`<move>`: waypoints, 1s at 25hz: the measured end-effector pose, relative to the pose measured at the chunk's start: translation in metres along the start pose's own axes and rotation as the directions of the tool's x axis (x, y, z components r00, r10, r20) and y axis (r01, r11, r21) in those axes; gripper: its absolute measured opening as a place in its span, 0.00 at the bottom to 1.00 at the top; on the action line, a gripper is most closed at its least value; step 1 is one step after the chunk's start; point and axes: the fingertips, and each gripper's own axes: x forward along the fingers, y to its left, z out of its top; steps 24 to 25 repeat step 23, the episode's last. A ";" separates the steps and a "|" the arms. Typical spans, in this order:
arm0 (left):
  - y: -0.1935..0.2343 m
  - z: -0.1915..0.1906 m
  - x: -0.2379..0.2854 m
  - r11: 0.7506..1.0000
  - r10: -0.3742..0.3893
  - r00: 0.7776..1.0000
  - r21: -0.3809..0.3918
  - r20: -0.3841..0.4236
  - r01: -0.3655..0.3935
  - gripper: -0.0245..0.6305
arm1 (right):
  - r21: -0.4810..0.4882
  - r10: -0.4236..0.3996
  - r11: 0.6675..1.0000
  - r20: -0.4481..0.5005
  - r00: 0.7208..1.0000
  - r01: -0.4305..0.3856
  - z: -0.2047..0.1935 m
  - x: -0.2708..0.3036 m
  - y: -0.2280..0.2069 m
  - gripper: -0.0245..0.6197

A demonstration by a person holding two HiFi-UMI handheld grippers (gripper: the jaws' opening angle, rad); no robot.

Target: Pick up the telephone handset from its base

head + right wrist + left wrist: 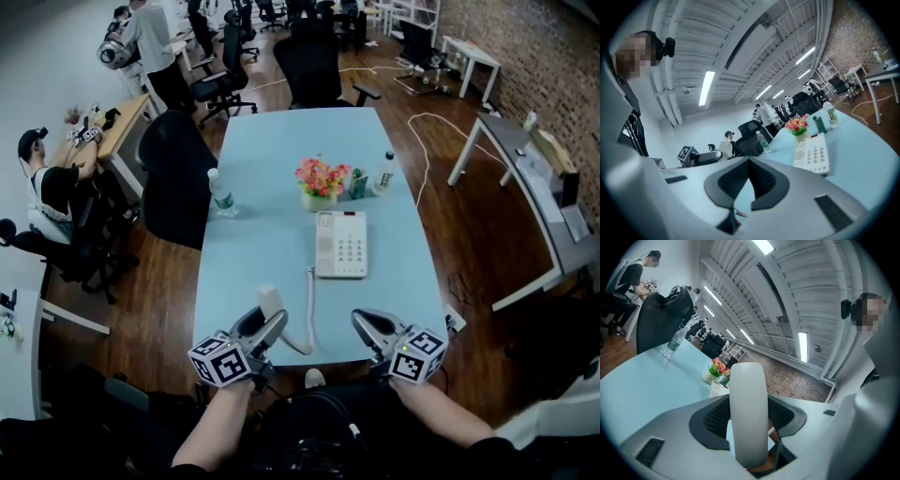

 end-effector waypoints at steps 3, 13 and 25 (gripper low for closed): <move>0.000 0.001 0.001 1.000 -0.011 1.000 -0.010 0.011 0.011 0.40 | 0.003 0.003 1.000 0.003 1.000 -0.003 0.000 0.001 0.000 0.06; -0.005 0.007 0.007 1.000 -0.020 1.000 -0.005 0.009 0.020 0.40 | 0.000 -0.013 1.000 0.012 1.000 0.013 0.008 0.000 -0.006 0.06; 0.007 -0.005 -0.005 0.999 0.015 1.000 -0.028 0.004 -0.015 0.40 | -0.040 0.010 0.999 -0.006 1.000 -0.011 0.013 0.011 0.003 0.06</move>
